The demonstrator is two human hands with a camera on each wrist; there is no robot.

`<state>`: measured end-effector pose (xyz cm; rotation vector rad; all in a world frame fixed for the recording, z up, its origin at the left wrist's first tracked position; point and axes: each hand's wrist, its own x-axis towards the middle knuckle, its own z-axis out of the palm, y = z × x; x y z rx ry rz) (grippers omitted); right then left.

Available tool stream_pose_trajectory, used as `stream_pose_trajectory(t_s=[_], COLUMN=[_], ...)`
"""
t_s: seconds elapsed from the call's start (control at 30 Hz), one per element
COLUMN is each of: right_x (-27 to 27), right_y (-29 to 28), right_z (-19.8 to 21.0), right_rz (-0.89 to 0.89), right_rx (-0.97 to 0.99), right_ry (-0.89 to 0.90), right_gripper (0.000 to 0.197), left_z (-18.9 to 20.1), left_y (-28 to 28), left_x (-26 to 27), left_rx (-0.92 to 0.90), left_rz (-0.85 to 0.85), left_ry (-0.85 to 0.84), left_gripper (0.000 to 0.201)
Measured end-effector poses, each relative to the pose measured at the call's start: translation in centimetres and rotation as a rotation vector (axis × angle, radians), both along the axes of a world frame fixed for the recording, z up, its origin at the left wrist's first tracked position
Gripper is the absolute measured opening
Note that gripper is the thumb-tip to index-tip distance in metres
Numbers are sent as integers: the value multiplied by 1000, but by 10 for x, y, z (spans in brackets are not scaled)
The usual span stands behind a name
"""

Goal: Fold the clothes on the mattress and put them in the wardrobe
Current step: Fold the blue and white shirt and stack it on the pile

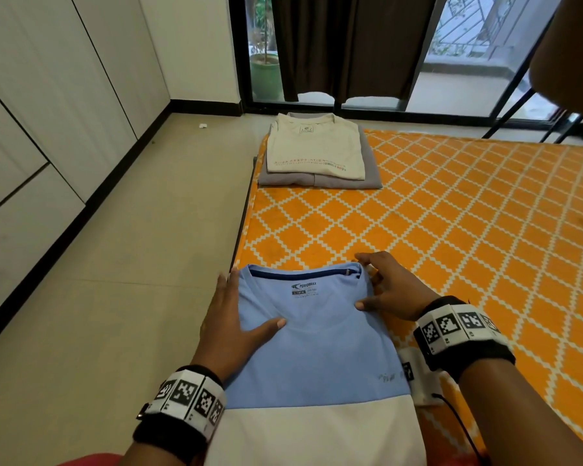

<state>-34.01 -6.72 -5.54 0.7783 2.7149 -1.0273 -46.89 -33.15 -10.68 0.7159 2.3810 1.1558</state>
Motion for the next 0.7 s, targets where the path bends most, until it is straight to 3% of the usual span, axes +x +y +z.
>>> stream_pose_trajectory(t_s=[0.07, 0.13, 0.23, 0.33, 0.4, 0.57, 0.7], right_x=[1, 1, -2, -5, -6, -9, -11], right_y=[4, 7, 6, 4, 5, 1, 3], right_z=[2, 2, -4, -12, -14, -16, -14], right_rz=[-59, -156, -225, -128, -88, -49, 55], right_rx=[-91, -182, -129, -3, 36, 54, 101], right_ry=[68, 201, 290, 170, 133, 184, 201], right_gripper=[75, 50, 22, 26, 27, 11, 7], left_z=[6, 13, 24, 24, 18, 9, 9], left_y=[-1, 1, 13, 22, 22, 21, 20], left_x=[4, 12, 34, 56, 60, 58, 58], left_rx=[65, 2, -173, -357, -466, -448, -443], left_rz=[77, 90, -81, -325, -398, -399, -393], left_ry=[31, 162, 378, 417, 401, 423, 435], left_gripper=[98, 89, 87, 87, 93, 101, 96])
